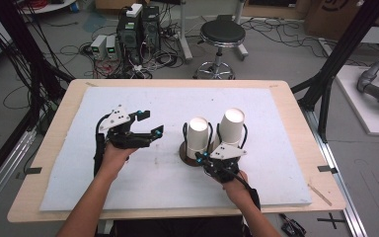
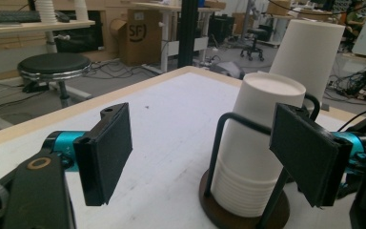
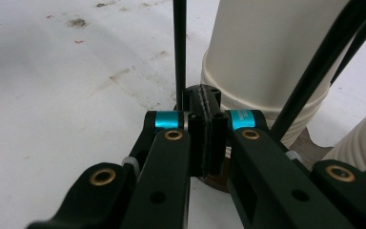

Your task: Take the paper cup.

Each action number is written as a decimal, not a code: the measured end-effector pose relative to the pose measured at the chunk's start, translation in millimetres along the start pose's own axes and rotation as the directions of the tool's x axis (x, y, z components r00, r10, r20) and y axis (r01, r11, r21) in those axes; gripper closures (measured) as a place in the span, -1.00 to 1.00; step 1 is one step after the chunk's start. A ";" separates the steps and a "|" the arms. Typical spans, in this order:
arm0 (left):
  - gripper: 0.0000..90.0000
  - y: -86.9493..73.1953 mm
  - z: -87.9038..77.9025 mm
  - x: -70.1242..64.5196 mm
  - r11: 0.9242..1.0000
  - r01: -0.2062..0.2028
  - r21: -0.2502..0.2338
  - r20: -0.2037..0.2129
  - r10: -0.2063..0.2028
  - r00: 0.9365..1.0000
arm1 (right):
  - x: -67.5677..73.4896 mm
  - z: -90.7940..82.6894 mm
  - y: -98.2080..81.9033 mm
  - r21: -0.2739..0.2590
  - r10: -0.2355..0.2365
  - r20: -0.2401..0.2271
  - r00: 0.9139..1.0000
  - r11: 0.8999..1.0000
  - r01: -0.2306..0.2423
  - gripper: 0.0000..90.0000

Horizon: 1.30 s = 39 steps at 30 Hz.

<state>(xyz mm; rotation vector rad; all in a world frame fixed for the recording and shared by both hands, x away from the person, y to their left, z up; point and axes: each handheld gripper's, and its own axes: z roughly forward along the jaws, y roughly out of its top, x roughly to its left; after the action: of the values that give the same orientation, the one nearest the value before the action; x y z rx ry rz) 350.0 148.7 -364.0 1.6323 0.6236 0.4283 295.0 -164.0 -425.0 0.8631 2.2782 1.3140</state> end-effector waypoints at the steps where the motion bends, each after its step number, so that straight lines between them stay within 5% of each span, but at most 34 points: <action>1: -0.50 1.4 3.7 -1.5 1.000 -0.001 -0.005 0.001 0.001 1.000 | 0.2 0.6 0.0 0.004 -0.004 0.010 1.000 1.000 0.003 1.00; 13: -0.50 18.5 52.1 -23.7 1.000 -0.016 0.014 0.097 0.015 0.995 | 0.5 10.0 -1.6 0.037 0.050 0.051 0.997 0.998 -0.052 1.00; 18: -0.50 16.3 71.4 -37.9 0.998 -0.031 0.060 0.138 0.022 0.990 | 1.6 11.9 -2.5 0.037 0.091 0.064 0.994 0.995 -0.094 1.00; 26: -0.52 11.9 86.7 -48.6 0.993 -0.052 0.103 0.154 0.035 0.987 | -1.3 12.0 -4.2 0.033 0.095 0.058 0.994 0.995 -0.097 1.00; 33: -0.46 6.2 98.5 -51.2 0.982 -0.074 0.173 0.136 0.050 0.989 | -1.5 12.3 -4.4 0.031 0.103 0.053 0.993 0.994 -0.105 1.00; 39: -0.29 6.7 97.0 -47.4 0.984 -0.054 0.170 0.135 0.031 0.990 | -1.5 12.3 -4.5 0.033 0.112 0.048 0.993 0.993 -0.113 1.00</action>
<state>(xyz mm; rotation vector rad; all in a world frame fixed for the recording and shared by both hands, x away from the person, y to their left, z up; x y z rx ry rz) 372.4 43.0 -369.1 1.8266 0.5391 0.3005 301.9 -158.8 -435.0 1.0373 2.2530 1.2892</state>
